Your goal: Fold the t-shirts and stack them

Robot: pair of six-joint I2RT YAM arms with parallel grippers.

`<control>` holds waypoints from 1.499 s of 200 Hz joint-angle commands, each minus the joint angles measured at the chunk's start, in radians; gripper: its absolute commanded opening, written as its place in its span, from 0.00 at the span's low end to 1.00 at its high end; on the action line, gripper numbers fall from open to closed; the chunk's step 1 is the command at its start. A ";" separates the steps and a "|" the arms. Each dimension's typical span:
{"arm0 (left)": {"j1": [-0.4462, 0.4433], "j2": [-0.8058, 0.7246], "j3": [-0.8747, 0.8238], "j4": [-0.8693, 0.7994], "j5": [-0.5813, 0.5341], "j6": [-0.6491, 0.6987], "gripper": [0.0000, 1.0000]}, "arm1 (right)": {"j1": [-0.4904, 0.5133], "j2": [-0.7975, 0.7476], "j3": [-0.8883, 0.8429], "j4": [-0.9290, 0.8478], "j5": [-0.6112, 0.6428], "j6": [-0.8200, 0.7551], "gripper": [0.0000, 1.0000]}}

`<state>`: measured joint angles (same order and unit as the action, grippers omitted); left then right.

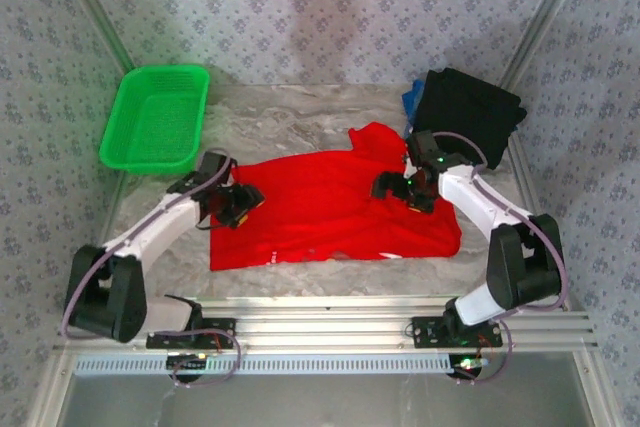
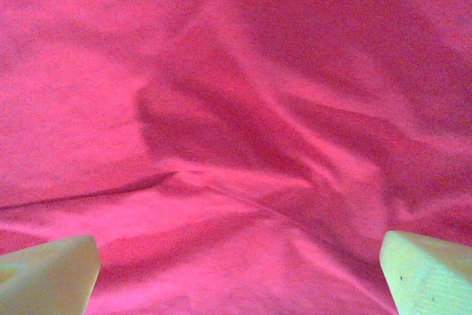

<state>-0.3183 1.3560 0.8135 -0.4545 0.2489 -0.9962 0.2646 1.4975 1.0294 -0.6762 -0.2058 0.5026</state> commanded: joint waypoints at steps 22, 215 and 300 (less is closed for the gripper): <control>0.035 0.124 -0.059 0.099 -0.033 -0.030 0.51 | -0.040 0.047 -0.057 -0.040 0.066 0.084 1.00; 0.096 -0.146 -0.122 -0.123 -0.111 0.016 0.72 | -0.114 -0.205 -0.307 -0.214 0.182 0.277 0.98; 0.246 0.217 0.439 -0.243 -0.003 0.351 0.83 | -0.117 0.385 0.601 -0.161 -0.015 -0.258 0.94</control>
<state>-0.1150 1.4513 1.1904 -0.6678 0.1665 -0.7990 0.1444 1.6356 1.3846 -0.8379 -0.1314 0.5289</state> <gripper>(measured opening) 0.849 0.962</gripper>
